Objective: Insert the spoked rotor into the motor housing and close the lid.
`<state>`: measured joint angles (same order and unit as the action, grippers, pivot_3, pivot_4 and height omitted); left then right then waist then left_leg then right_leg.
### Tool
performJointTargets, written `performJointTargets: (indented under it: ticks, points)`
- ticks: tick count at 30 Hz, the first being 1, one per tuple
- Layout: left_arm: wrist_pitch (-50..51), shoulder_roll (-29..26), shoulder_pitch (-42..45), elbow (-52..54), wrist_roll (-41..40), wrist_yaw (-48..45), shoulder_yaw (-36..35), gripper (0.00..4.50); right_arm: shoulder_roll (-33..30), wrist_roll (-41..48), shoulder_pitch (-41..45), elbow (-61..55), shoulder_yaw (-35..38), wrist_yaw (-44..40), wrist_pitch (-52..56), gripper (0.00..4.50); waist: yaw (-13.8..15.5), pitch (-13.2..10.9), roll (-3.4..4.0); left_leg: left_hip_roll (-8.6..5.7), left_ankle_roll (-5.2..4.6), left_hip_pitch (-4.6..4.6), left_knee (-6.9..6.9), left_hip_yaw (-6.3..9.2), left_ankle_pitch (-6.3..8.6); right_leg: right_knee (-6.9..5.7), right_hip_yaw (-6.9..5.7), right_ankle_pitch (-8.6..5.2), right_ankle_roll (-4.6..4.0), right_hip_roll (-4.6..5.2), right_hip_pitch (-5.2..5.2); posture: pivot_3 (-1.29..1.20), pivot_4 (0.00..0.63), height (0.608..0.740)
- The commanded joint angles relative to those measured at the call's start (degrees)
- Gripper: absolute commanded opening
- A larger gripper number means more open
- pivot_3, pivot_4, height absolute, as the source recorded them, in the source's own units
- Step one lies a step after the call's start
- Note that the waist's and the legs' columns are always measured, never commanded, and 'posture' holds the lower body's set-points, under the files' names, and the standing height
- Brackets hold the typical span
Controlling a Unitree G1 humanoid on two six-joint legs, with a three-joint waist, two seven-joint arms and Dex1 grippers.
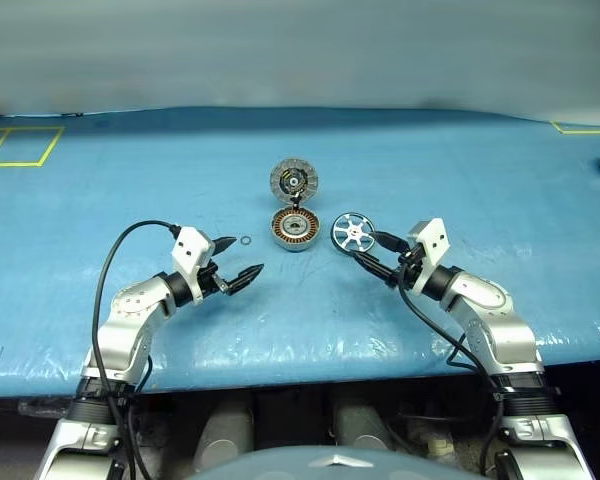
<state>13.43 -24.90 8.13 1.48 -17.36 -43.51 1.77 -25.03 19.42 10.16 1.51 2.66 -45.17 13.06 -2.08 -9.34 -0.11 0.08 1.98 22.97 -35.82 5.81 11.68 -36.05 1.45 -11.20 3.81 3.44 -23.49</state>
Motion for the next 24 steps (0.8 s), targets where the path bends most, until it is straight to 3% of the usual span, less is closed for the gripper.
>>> performJointTargets:
  ticks: [1,3,6,24]
  points:
    - [-0.97,-0.05,0.45,1.88,0.27,0.19,-0.21,4.5,0.09,2.05,0.86,-2.69,0.84,-0.73,0.2,3.16,0.0,0.0,0.0,0.0,0.0,0.0,0.0,0.0,0.0,0.0,0.0,0.0,0.0,0.0,0.0,0.0,0.15,0.74]
    - [-1.03,0.05,0.49,1.79,0.43,0.2,-0.27,4.5,-0.19,2.39,0.79,-2.88,0.63,-1.09,0.87,3.16,0.0,0.0,0.0,0.0,0.0,0.0,0.0,0.0,0.0,0.0,0.0,0.0,0.0,0.0,0.0,0.0,0.15,0.74]
    - [-1.09,0.25,0.62,1.7,0.59,0.25,-0.21,4.5,-0.26,-0.03,0.95,-2.24,0.32,0.67,-1.18,3.7,0.0,0.0,0.0,0.0,0.0,0.0,0.0,0.0,0.0,0.0,0.0,0.0,0.0,0.0,0.0,0.0,0.15,0.74]
    - [-1.48,0.86,0.79,1.19,0.95,0.12,-0.1,4.5,-0.02,-2.96,1.5,-1.21,-0.24,1.75,-3.0,3.7,0.0,0.0,0.0,0.0,0.0,0.0,0.0,0.0,0.0,0.0,0.0,0.0,0.0,0.0,-0.01,0.0,0.15,0.74]
